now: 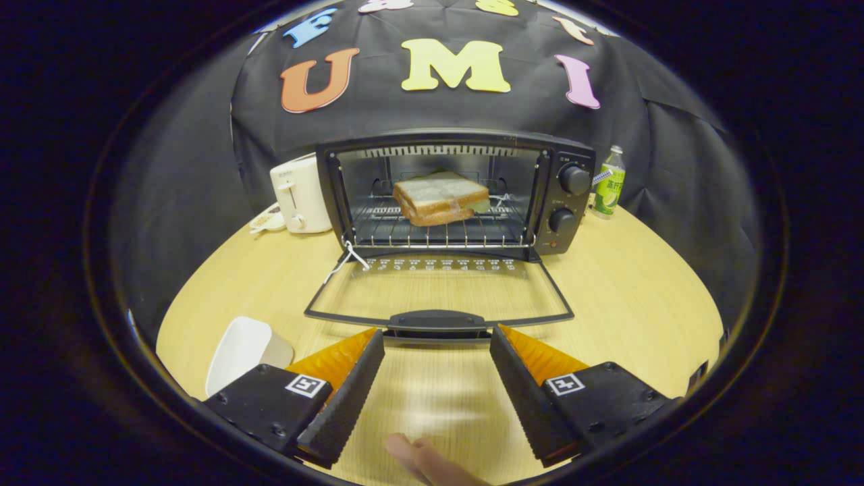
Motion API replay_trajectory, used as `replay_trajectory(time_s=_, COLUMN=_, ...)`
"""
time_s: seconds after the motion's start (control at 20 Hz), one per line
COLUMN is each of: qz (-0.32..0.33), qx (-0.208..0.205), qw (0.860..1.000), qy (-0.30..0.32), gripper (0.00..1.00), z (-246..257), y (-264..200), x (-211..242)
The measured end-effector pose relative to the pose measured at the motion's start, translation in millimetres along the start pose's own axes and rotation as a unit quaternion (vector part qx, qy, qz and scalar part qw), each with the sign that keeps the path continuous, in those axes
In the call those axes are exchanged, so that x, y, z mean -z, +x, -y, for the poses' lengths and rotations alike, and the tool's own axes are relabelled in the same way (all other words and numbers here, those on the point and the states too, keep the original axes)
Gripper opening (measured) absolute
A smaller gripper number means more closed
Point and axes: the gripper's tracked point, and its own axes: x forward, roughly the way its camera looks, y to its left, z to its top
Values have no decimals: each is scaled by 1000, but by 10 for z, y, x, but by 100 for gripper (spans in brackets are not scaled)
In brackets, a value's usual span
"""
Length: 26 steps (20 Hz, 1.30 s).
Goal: Open the toaster oven, put the food inside, and close the toaster oven door.
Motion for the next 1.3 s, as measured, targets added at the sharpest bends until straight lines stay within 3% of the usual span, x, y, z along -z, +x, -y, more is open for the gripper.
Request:
replay_trajectory(time_s=0.5, qz=-7, qx=10, qw=1000, qy=16, gripper=100, z=19, y=244, x=138)
replay_trajectory(time_s=0.85, qz=29, qx=24, qw=999, qy=-9, gripper=100, z=83, y=43, x=-216)
replay_trajectory(time_s=1.05, qz=91, qx=37, qw=994, qy=-40, gripper=100, z=129, y=-57, x=-643)
replay_trajectory(time_s=1.3, qz=95, qx=20, qw=995, qy=-39, gripper=100, z=26, y=-98, x=-882)
